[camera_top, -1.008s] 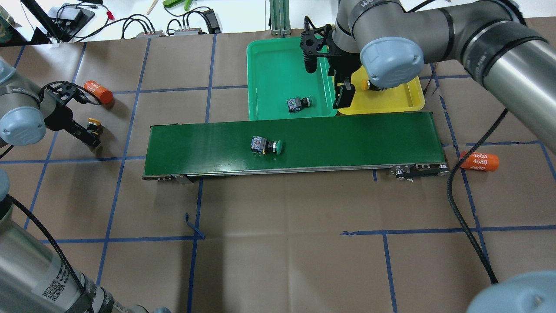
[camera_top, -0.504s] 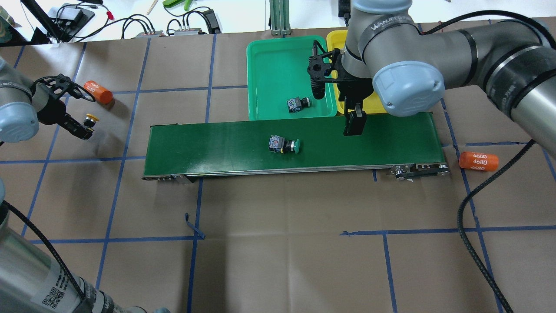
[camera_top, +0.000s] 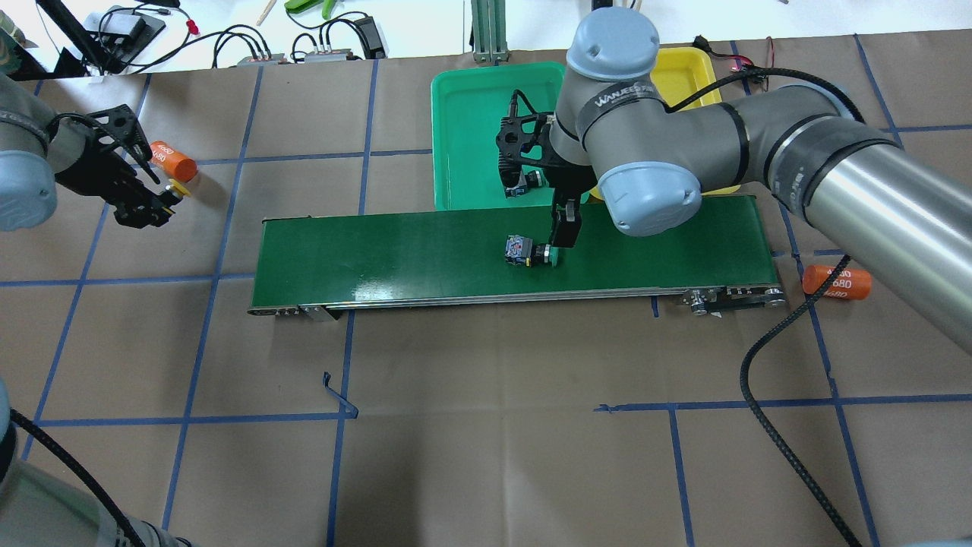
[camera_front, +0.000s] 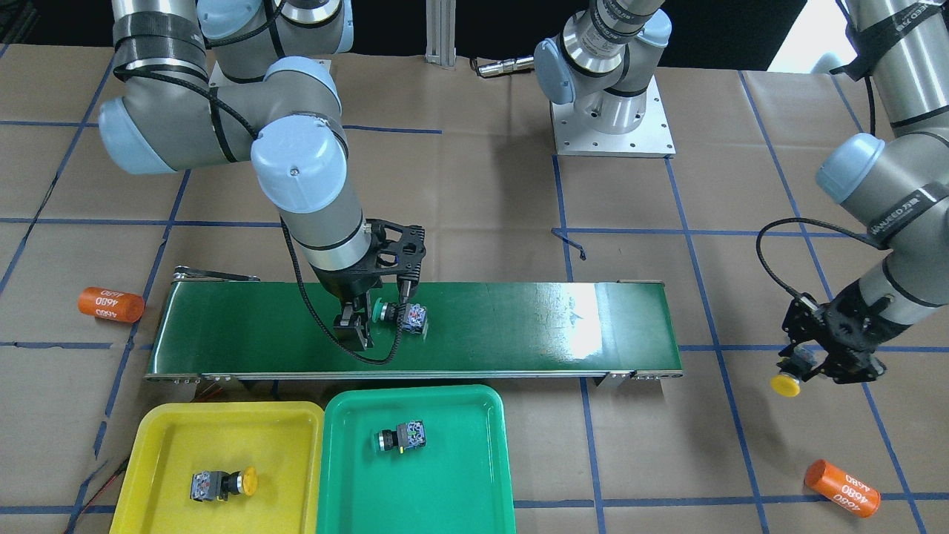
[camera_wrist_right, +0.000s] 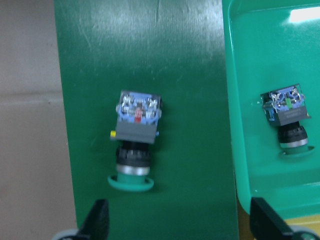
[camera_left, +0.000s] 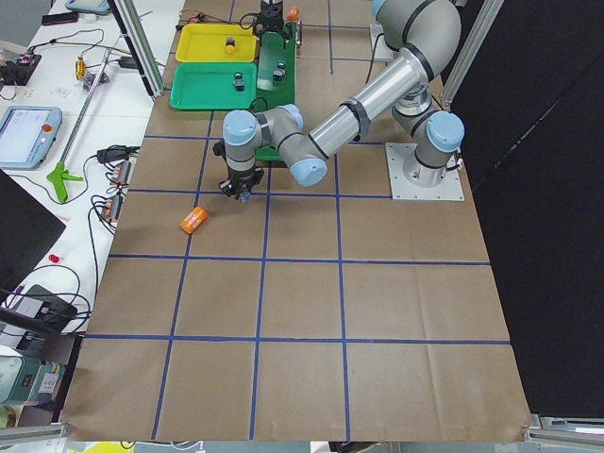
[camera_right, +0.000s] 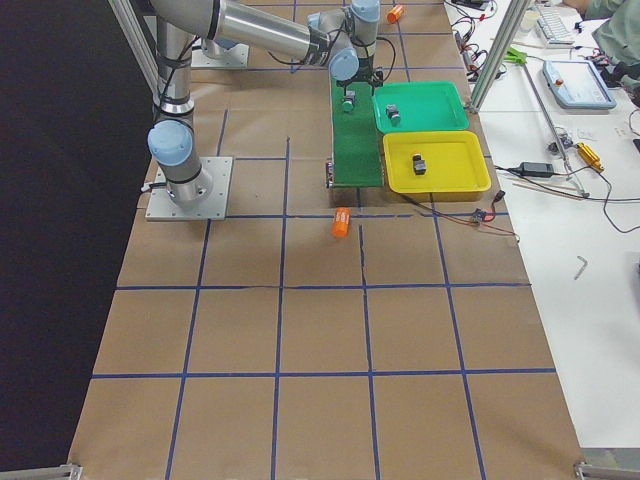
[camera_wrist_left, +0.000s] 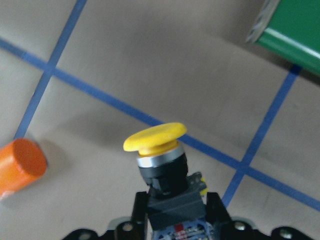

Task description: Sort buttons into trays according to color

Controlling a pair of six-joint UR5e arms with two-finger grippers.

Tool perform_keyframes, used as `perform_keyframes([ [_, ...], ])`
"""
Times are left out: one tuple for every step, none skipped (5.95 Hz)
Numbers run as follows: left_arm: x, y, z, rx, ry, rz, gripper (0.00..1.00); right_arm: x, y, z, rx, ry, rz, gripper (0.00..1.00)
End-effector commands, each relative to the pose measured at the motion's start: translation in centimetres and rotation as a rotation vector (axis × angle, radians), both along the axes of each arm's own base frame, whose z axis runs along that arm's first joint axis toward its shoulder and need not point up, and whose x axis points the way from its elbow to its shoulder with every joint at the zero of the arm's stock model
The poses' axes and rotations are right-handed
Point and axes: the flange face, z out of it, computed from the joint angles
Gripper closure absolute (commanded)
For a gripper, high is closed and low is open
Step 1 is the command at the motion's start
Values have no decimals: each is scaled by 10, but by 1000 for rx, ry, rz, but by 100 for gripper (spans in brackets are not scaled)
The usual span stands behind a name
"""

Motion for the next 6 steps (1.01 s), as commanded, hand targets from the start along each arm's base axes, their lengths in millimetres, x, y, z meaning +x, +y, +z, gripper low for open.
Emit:
perform_keyframes([
  [-93,4,12,23,26,-253,100,9,-4,-25,1,0,2,0],
  [-138,22,1,26,46,-439,99,-5,5,-43,36,19,-1,0],
  [-159,46,4,27,38,-515,98,-27,3,-47,15,26,1,0],
  [-168,66,3,35,41,-546,97,-51,0,-54,28,26,-26,7],
  [-179,78,-10,60,54,-588,92,-64,0,-45,14,38,10,37],
  [-179,77,-14,67,58,-586,66,-76,1,-35,-5,89,26,57],
])
